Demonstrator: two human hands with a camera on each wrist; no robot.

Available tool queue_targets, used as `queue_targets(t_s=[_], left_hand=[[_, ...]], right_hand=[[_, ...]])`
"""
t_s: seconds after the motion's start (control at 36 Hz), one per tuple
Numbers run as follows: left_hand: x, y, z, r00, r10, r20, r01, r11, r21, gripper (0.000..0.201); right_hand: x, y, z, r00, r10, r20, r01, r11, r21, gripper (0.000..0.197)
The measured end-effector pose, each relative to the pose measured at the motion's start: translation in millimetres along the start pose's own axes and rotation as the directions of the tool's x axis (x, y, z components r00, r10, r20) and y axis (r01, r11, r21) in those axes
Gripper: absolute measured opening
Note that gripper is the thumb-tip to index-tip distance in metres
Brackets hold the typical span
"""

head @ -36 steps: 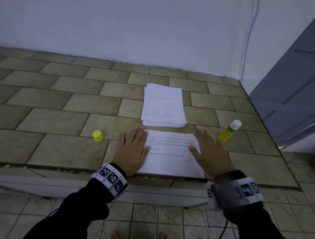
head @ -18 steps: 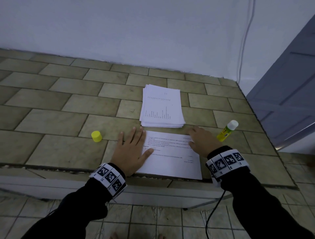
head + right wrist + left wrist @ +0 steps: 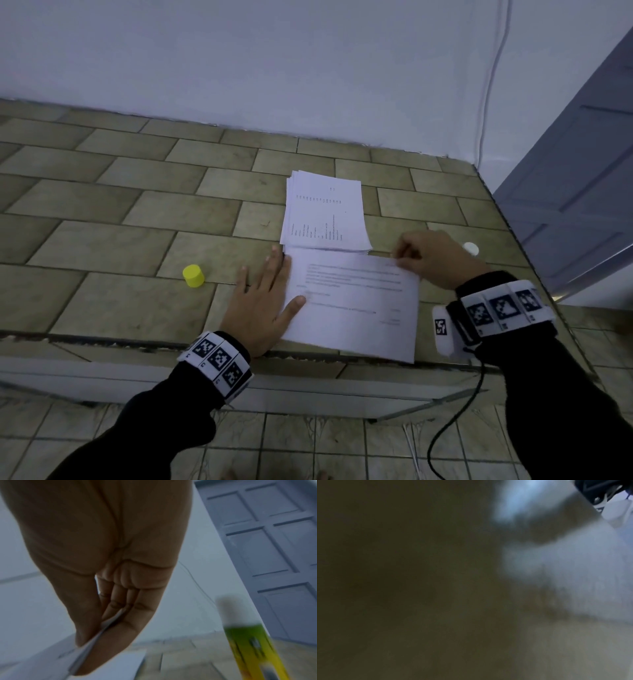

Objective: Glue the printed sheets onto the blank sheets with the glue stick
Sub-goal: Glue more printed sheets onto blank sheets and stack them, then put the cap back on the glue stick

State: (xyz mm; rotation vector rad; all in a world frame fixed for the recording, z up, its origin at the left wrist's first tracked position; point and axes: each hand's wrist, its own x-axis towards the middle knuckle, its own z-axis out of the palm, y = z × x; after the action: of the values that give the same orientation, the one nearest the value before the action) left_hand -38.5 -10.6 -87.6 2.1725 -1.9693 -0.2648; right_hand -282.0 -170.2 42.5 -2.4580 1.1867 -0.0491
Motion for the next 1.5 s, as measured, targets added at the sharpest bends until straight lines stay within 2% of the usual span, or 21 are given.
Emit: queue_targets(t_s=[0.06, 0.19, 0.28, 0.42, 0.5, 0.56, 0.61, 0.67, 0.78, 0.86, 1.11, 1.28, 1.33, 1.39, 1.44, 1.5], left_hand=[[-0.1, -0.4, 1.0, 1.0, -0.012, -0.021, 0.011, 0.999, -0.032, 0.09], [-0.5, 0.6, 2.4, 0.998, -0.032, -0.051, 0.029, 0.997, -0.067, 0.096], [0.4, 0.3, 3.4, 0.998, -0.042, -0.055, 0.038, 0.998, -0.058, 0.096], [1.8, 0.2, 5.6, 0.999, -0.034, -0.04, 0.034, 0.999, -0.019, 0.091], [1.7, 0.4, 3.6, 0.999, -0.025, -0.037, 0.025, 0.999, -0.02, 0.088], [1.3, 0.3, 3.4, 0.999, -0.025, -0.031, 0.024, 0.999, -0.021, 0.088], [1.3, 0.0, 3.3, 0.999, -0.027, -0.041, 0.026, 0.999, -0.032, 0.087], [1.8, -0.6, 3.8, 0.999, -0.033, -0.027, 0.032, 0.999, -0.014, 0.088], [2.2, -2.5, 4.9, 0.999, -0.029, -0.046, 0.028, 0.999, -0.027, 0.086], [2.1, -3.4, 5.4, 0.998, -0.029, -0.051, 0.027, 0.999, -0.028, 0.086], [2.8, -3.4, 7.2, 0.998, -0.026, -0.062, 0.024, 0.999, -0.026, 0.086], [1.9, -4.0, 6.4, 0.998, -0.028, -0.057, 0.027, 0.999, -0.017, 0.086], [1.9, -3.7, 6.1, 0.998, -0.03, -0.064, 0.029, 0.999, -0.02, 0.086], [2.3, -3.7, 6.4, 0.998, -0.029, -0.063, 0.028, 0.999, -0.024, 0.086], [2.6, -4.2, 6.7, 0.998, -0.028, -0.062, 0.027, 0.999, -0.02, 0.087], [2.8, -4.6, 7.5, 0.997, -0.027, -0.067, 0.026, 1.0, -0.015, 0.086]], right_hand=[[-0.4, -1.7, -19.4, 0.998, 0.014, -0.054, -0.014, 1.0, 0.009, 0.003], [8.4, -1.0, -55.8, 0.97, 0.068, -0.235, -0.026, 0.984, 0.177, 0.003], [26.0, 3.4, -57.4, 0.94, 0.163, -0.298, -0.074, 0.955, 0.288, 0.003], [64.4, 13.7, -29.1, 0.903, 0.355, -0.242, -0.164, 0.806, 0.568, 0.011], [79.0, 2.7, -2.7, 0.893, 0.425, -0.149, -0.188, 0.652, 0.735, 0.012], [88.2, -1.9, 16.2, 0.881, 0.466, -0.084, -0.229, 0.575, 0.785, 0.014], [95.3, -1.7, 33.4, 0.868, 0.494, -0.041, -0.275, 0.548, 0.79, 0.016], [103.7, 2.8, 48.1, 0.869, 0.492, -0.051, -0.298, 0.604, 0.739, 0.018], [104.7, 0.4, 60.7, 0.887, 0.433, -0.162, -0.314, 0.821, 0.477, 0.027], [103.7, -3.9, 62.5, 0.905, 0.37, -0.21, -0.292, 0.899, 0.328, 0.025], [108.2, -11.0, 65.7, 0.938, 0.31, -0.155, -0.299, 0.95, 0.094, 0.024], [98.6, -18.4, 58.9, 0.936, 0.267, -0.23, -0.255, 0.964, 0.08, 0.023], [89.8, -20.6, 47.0, 0.914, 0.237, -0.329, -0.199, 0.969, 0.145, 0.022], [76.3, -22.0, 31.8, 0.862, 0.183, -0.473, -0.095, 0.974, 0.203, 0.022], [58.9, -19.9, 15.8, 0.77, 0.12, -0.626, 0.018, 0.978, 0.209, 0.024], [40.1, -11.9, 3.1, 0.67, 0.1, -0.736, 0.067, 0.979, 0.194, 0.031]])
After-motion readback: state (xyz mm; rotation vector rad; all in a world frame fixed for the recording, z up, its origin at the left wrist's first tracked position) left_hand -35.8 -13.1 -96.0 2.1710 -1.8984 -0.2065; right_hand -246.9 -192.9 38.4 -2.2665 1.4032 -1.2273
